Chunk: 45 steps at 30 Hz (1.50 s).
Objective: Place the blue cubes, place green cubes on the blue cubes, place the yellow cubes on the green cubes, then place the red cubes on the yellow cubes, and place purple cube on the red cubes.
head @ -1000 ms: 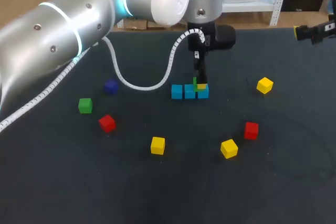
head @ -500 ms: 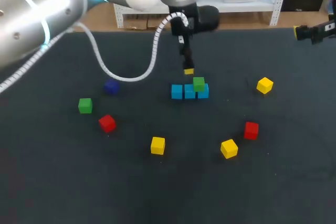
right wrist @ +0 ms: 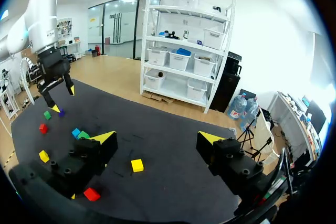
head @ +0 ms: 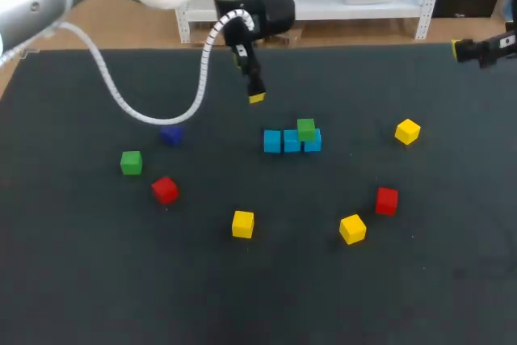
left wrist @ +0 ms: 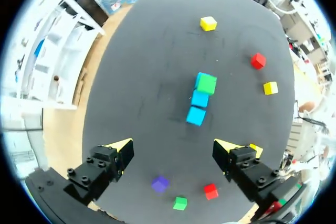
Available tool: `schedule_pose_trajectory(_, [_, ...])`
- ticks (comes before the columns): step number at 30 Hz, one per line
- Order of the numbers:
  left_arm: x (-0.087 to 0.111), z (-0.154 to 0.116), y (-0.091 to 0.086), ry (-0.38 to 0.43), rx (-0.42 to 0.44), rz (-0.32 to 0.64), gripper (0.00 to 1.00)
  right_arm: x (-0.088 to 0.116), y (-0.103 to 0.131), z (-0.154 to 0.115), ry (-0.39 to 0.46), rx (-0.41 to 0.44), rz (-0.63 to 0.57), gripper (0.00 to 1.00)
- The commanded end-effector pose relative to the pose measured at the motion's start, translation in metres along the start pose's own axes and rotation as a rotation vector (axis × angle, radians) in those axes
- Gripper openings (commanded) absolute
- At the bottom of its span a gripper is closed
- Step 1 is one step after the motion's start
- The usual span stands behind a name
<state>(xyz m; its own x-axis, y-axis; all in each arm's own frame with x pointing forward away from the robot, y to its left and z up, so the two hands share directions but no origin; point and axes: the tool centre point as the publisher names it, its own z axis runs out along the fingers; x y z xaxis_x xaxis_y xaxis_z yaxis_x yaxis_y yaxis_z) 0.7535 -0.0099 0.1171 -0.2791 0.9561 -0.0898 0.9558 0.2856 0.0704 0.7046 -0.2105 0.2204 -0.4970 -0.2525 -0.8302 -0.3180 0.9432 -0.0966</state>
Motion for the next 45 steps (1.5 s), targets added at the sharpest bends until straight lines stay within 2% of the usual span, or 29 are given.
schedule_pose_trajectory(1, [0.026, -0.007, -0.001, -0.049, -0.064, -0.037, 1.00, 0.003, -0.001, 0.003, -0.053, -0.005, 0.001, 1.00])
schedule_pose_trajectory(9, [0.067, -0.018, 0.004, -0.014, -0.092, -0.159, 1.00, 0.003, -0.001, 0.003, -0.053, -0.005, 0.001, 1.00])
schedule_pose_trajectory(26, [0.134, -0.013, -0.012, -0.001, -0.061, -0.315, 1.00, 0.003, -0.001, 0.003, -0.053, -0.005, 0.001, 1.00])
schedule_pose_trajectory(29, [0.138, -0.017, -0.014, -0.010, -0.069, -0.322, 1.00, 0.003, -0.001, 0.003, -0.053, -0.005, 0.001, 1.00])
schedule_pose_trajectory(33, [0.131, -0.027, -0.016, -0.084, -0.083, -0.311, 1.00, 0.003, -0.001, 0.003, -0.053, -0.005, 0.001, 1.00])
schedule_pose_trajectory(45, [0.131, -0.027, -0.016, -0.084, -0.083, -0.311, 1.00, 0.003, -0.001, 0.003, -0.053, -0.005, 0.001, 1.00])
